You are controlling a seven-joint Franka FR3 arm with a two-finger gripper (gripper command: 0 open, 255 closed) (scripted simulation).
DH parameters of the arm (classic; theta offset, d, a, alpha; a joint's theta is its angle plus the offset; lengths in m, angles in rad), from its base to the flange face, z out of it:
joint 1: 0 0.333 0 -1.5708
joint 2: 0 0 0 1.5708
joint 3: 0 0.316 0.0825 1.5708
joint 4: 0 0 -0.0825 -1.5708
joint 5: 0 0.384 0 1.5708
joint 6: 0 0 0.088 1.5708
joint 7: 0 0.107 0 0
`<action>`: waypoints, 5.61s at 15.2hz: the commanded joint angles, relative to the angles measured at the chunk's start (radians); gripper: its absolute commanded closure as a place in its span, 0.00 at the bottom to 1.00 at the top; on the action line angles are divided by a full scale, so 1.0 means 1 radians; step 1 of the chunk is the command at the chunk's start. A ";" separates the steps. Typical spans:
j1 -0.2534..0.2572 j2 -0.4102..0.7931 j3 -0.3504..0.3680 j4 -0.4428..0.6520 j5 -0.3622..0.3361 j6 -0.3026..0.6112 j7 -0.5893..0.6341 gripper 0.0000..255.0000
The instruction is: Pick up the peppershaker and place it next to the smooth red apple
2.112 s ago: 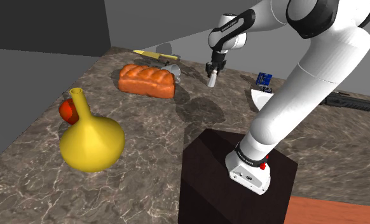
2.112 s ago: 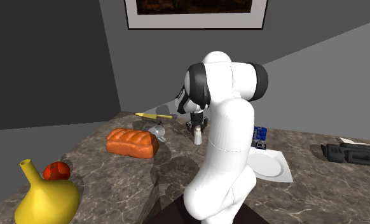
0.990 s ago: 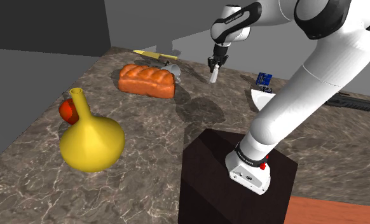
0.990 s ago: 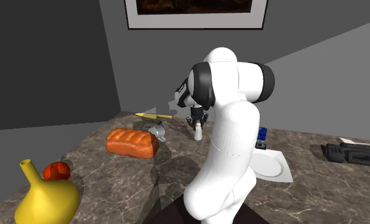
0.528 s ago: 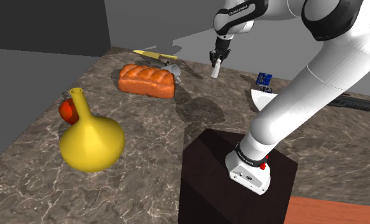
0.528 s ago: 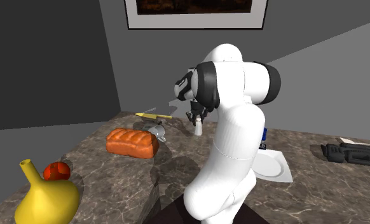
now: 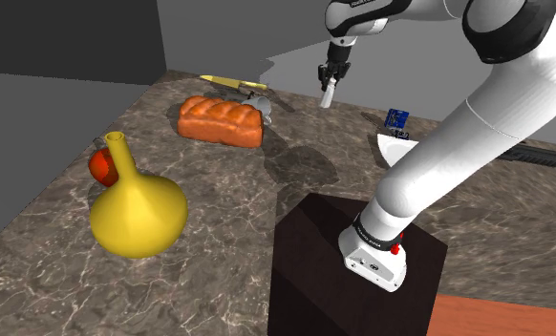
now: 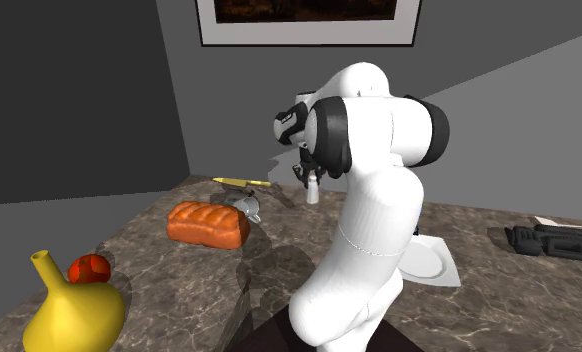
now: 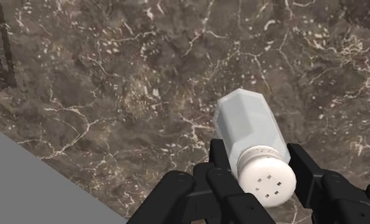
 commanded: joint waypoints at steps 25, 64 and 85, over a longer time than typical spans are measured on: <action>0.132 -0.071 0.215 0.096 0.025 -0.207 0.311 1.00; 0.630 0.919 0.568 1.489 -0.020 -0.689 1.041 1.00; 0.580 0.792 0.577 0.983 -0.009 -0.316 1.082 1.00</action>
